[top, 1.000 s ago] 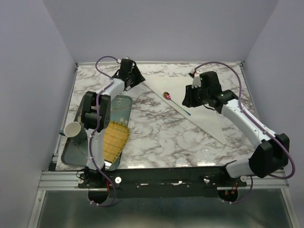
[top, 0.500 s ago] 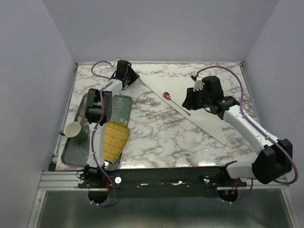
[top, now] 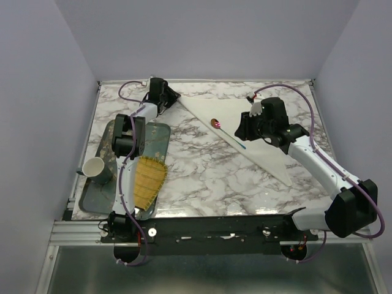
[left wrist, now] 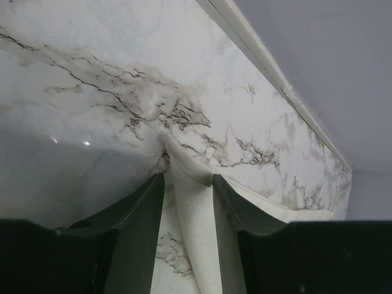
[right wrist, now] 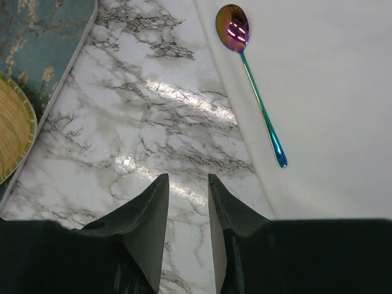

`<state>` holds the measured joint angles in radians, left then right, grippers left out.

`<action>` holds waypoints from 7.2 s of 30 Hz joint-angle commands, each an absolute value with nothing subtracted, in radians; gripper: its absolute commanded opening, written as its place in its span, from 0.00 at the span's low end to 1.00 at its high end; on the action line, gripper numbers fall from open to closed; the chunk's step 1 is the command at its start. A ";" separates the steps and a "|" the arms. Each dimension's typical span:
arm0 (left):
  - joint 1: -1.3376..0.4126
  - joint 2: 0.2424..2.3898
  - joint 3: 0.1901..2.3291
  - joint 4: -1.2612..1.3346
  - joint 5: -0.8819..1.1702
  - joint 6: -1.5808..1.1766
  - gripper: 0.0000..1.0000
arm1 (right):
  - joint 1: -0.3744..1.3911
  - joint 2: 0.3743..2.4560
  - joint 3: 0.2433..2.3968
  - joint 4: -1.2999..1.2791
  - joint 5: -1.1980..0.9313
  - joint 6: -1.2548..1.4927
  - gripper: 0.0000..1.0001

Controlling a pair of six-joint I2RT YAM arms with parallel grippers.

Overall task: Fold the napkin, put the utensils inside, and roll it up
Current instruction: Place the utensil onto the napkin, then fold the napkin

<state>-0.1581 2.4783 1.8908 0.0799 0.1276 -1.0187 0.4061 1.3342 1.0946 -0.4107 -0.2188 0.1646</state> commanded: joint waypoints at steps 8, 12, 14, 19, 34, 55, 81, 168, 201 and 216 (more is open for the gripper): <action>-0.158 2.519 1.914 0.121 0.159 -1.000 0.39 | 0.411 1.328 1.078 -0.379 -0.207 0.155 0.39; -0.158 2.511 1.921 0.135 0.176 -0.983 0.05 | 0.411 1.327 1.072 -0.377 -0.198 0.152 0.39; -0.163 2.499 1.931 0.137 0.186 -0.954 0.00 | 0.408 1.327 1.066 -0.377 -0.189 0.158 0.39; -0.190 2.407 1.941 0.121 0.236 -0.867 0.00 | 0.408 1.301 1.051 -0.371 -0.163 0.267 0.39; -0.500 2.049 1.569 0.112 0.178 -0.719 0.00 | 0.368 1.063 0.890 -0.377 -0.152 0.416 0.39; -0.692 2.098 1.608 0.058 0.144 -0.761 0.00 | 0.325 0.891 0.767 -0.410 -0.045 0.477 0.43; -0.745 2.227 1.649 0.084 0.167 -0.841 0.00 | 0.285 0.956 0.752 -0.410 -0.107 0.494 0.43; -0.483 1.614 1.371 -0.342 0.416 -0.500 0.65 | -0.333 0.833 0.390 -0.647 -0.063 1.152 0.71; -0.456 1.614 1.361 -0.318 0.443 -0.517 0.64 | -0.379 0.896 0.388 -0.557 -0.060 1.105 0.23; -0.454 1.620 1.333 -0.285 0.439 -0.541 0.64 | -0.007 1.276 0.940 -0.364 -0.125 0.568 0.07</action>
